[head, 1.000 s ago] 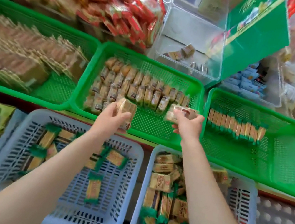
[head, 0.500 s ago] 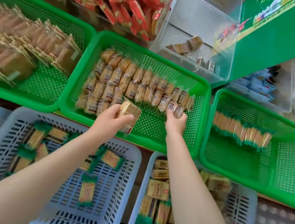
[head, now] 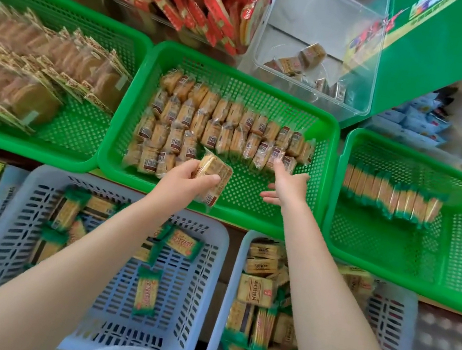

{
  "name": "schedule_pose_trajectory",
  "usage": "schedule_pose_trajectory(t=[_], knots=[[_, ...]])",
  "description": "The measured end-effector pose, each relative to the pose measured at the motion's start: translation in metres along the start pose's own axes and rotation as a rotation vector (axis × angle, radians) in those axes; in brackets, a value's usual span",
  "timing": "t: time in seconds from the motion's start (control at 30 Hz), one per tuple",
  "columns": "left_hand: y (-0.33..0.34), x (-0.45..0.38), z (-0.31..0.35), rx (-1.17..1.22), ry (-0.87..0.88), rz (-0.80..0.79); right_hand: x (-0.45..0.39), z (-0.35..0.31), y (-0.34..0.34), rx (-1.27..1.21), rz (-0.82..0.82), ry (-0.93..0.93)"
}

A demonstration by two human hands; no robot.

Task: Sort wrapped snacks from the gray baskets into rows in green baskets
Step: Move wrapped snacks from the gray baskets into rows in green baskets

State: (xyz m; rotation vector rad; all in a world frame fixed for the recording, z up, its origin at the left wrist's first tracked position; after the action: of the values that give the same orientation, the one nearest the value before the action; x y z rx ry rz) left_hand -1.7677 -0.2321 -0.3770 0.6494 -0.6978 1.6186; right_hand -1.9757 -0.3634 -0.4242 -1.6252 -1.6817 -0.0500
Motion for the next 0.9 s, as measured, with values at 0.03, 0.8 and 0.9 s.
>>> schedule_pose_trajectory(t=[0.03, 0.8, 0.9], knots=[[0.001, 0.001, 0.002, 0.019, 0.007, -0.009, 0.011, -0.004, -0.008, 0.058, 0.018, -0.034], [0.046, -0.025, -0.008, -1.097, 0.234, 0.229, 0.043, -0.024, -0.074, 0.500, 0.359, -0.387], [0.045, -0.022, -0.010, -1.123, 0.283, 0.239, 0.019, -0.024, -0.053, 0.435, 0.325, -0.317]])
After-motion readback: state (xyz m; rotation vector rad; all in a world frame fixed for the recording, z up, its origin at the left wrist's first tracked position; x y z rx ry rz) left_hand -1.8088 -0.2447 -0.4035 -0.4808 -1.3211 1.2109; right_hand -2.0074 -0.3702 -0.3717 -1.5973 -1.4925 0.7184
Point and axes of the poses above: each hand's wrist, its own x-axis away from the middle knuckle, its own y-axis out of the palm, z = x × y, the point moved 6 cm from there along -x, towards the middle knuckle, and after that the axes turned 13 degrees about -y, right-handed, at the moved point
